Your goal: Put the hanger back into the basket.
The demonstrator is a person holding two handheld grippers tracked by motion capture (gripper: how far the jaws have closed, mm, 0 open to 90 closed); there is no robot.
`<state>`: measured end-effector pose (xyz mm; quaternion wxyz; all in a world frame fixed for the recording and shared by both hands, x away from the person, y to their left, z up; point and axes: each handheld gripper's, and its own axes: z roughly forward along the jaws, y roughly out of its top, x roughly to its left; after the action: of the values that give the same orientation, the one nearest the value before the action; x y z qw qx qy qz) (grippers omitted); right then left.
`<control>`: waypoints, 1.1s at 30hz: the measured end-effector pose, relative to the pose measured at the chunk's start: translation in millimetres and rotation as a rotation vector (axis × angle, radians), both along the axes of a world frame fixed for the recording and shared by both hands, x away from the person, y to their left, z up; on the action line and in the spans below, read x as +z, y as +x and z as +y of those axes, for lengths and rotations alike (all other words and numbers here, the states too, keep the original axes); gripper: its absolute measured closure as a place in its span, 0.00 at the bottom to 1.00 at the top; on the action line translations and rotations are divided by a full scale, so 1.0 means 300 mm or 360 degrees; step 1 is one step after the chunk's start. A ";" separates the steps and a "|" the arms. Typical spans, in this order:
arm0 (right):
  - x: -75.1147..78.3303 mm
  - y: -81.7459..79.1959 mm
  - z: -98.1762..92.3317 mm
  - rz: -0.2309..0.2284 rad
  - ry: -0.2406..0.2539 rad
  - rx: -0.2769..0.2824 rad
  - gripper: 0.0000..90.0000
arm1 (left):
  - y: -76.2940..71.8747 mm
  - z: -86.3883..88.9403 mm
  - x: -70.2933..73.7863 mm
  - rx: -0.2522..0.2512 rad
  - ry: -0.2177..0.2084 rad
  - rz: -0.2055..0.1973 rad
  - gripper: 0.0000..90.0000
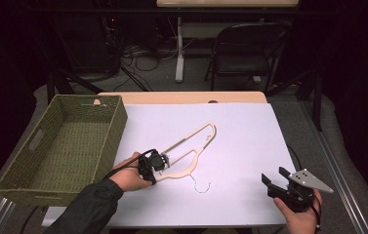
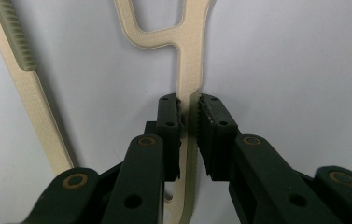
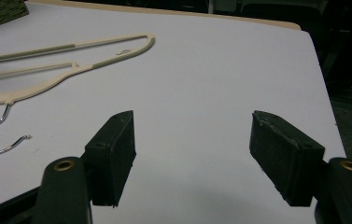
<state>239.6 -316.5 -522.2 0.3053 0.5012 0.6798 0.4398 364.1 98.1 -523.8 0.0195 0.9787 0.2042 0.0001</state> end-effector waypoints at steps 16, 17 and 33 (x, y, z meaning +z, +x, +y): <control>-0.003 0.002 -0.003 0.0009 0.0009 -0.0008 0.34 | -0.009 0.014 0.027 0.0025 -0.0110 -0.0004 0.89; -0.003 0.002 -0.002 0.0009 0.0011 -0.0009 0.35 | -0.008 0.015 0.033 0.0032 -0.0124 0.0018 0.89; -0.002 0.000 -0.005 0.0008 0.0014 -0.0012 0.35 | -0.010 0.055 0.163 0.0164 -0.0424 -0.0079 0.89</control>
<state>239.8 -317.9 -522.9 0.3030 0.5062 0.6768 0.4403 361.3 114.5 -475.0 0.1542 0.9554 0.2518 -0.0016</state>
